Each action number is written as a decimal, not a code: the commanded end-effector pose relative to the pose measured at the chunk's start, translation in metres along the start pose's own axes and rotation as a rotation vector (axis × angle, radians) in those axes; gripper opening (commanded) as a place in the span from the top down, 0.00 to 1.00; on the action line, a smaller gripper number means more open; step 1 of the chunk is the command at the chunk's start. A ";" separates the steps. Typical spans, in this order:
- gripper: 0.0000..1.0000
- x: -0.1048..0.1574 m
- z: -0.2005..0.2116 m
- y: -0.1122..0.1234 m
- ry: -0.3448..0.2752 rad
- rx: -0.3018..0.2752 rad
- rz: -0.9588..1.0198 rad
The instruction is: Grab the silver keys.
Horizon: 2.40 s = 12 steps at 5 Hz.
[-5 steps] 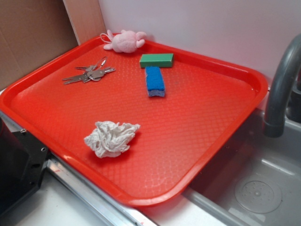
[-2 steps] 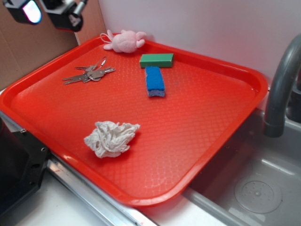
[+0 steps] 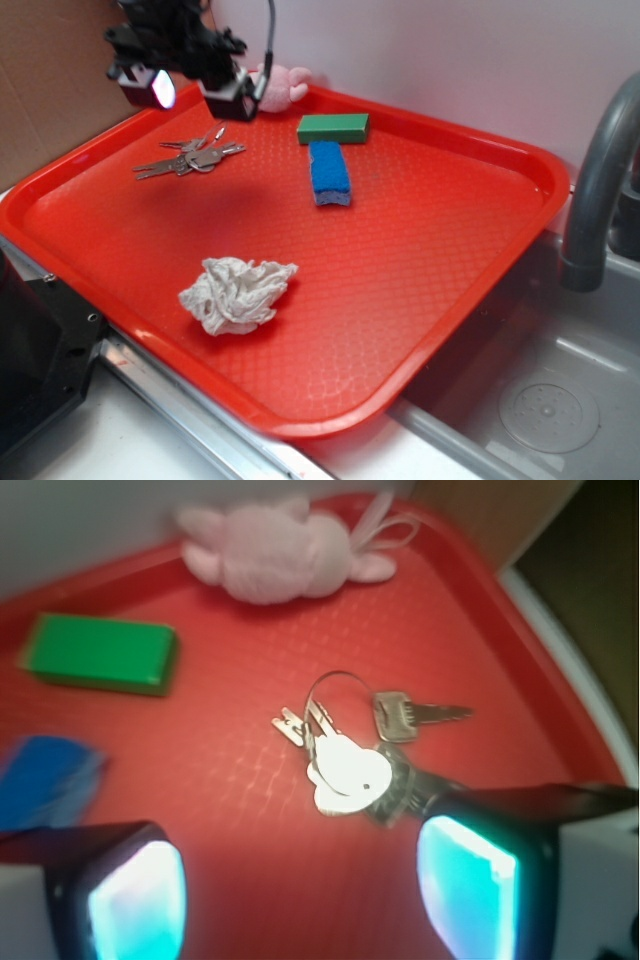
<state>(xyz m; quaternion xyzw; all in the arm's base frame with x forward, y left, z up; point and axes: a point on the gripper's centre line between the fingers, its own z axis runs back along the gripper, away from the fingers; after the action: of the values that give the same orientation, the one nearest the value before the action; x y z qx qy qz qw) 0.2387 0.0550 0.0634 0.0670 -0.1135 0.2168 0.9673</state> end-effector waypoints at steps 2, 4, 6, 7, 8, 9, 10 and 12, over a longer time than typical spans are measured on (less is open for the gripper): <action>0.00 0.042 -0.048 0.018 0.090 0.026 0.067; 0.00 0.044 -0.074 0.038 0.106 0.089 0.043; 1.00 0.047 -0.082 0.045 0.117 0.111 0.039; 1.00 0.047 -0.082 0.045 0.123 0.114 0.035; 1.00 0.044 -0.081 0.046 0.122 0.121 0.030; 1.00 0.027 -0.076 0.042 0.150 0.091 0.025; 0.57 0.012 -0.065 0.034 0.130 0.103 -0.010; 0.00 0.012 0.002 0.063 0.040 0.045 0.059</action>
<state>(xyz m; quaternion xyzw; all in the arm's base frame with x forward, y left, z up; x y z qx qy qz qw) 0.2212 0.1080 0.0666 0.0776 -0.0742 0.2442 0.9638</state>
